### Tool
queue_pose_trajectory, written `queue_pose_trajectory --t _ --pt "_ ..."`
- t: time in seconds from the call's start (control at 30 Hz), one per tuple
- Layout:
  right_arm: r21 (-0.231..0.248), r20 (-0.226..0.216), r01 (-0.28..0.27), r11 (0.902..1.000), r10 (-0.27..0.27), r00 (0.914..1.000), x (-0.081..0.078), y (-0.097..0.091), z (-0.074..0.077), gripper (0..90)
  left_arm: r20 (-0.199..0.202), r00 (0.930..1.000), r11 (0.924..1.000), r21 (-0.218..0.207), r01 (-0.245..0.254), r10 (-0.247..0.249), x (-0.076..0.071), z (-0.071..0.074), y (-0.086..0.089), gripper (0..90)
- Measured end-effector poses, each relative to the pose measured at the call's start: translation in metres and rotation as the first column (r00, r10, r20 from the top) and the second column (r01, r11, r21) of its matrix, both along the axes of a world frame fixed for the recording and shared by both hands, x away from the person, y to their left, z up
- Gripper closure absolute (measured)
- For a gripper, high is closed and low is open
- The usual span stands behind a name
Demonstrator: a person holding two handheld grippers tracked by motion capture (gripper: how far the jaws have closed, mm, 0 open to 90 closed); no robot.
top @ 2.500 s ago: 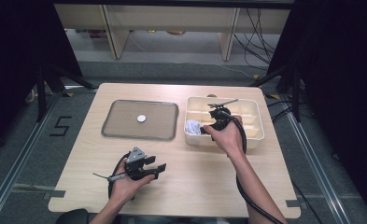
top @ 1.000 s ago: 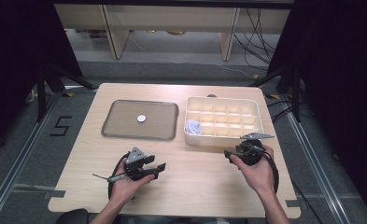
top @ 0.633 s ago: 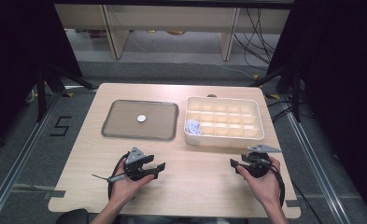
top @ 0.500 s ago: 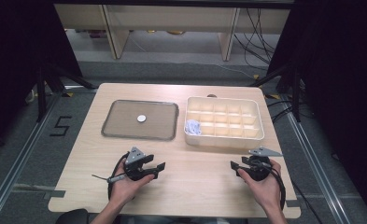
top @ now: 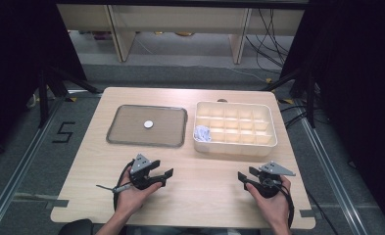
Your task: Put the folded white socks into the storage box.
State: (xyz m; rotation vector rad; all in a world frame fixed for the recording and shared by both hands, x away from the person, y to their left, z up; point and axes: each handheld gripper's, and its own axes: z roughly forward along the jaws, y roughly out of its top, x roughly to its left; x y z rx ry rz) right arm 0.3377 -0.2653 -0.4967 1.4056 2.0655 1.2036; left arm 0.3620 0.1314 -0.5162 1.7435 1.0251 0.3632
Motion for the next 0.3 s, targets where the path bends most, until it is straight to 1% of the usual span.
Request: queue_pose_trajectory --t 0.03,0.07,0.1,0.13,0.17,0.2,0.23,0.27,0.3 --pt "-0.009 0.015 0.003 1.0000 -0.002 0.9999 0.0002 0.0004 -0.0011 45.3 -0.002 0.9999 0.9999 -0.003 -0.012 0.012 -0.0003 0.0001 0.0005 32.8" --pt "-0.014 0.008 0.002 0.9999 -0.002 1.0000 0.0002 0.0003 -0.0015 45.0 0.001 0.9999 0.9999 0.000 -0.016 0.016 -0.0002 0.0001 0.0009 32.6" --pt "0.011 -0.013 0.026 0.9996 -0.026 0.9996 -0.0016 0.0028 -0.0017 45.0 0.002 0.9999 0.9999 0.002 -0.016 0.016 -0.0002 -0.0001 0.0010 32.4" --pt "0.002 0.027 0.005 1.0000 -0.005 0.9996 0.0010 0.0003 -0.0038 45.0 0.003 0.9999 0.9999 0.002 -0.016 0.016 -0.0002 -0.0002 0.0011 32.4" --pt "0.006 0.016 0.001 1.0000 -0.001 0.9999 0.0002 -0.0006 -0.0027 45.0 0.004 0.9999 0.9999 0.002 -0.014 0.014 -0.0003 -0.0004 0.0011 32.4" --pt "-0.008 0.010 0.006 1.0000 -0.005 0.9999 -0.0003 -0.0018 -0.0021 44.9 0.004 0.9999 0.9999 0.002 -0.011 0.011 -0.0003 -0.0006 0.0010 32.4" --pt "-0.010 0.010 0.019 0.9998 -0.019 0.9998 -0.0003 -0.0016 -0.0025 44.9 -0.001 0.9999 0.9999 -0.001 -0.016 0.016 -0.0004 -0.0008 0.0006 32.4" --pt "-0.002 0.004 0.010 0.9999 -0.010 0.9999 -0.0013 -0.0024 -0.0023 44.8 -0.003 0.9998 0.9998 -0.002 -0.020 0.020 -0.0006 -0.0009 0.0004 32.4" --pt "0.029 -0.042 0.038 0.9989 -0.037 0.9984 -0.0044 0.0005 -0.0014 44.7 0.006 0.9999 0.9999 0.011 -0.010 0.010 0.0000 -0.0006 0.0013 32.4"
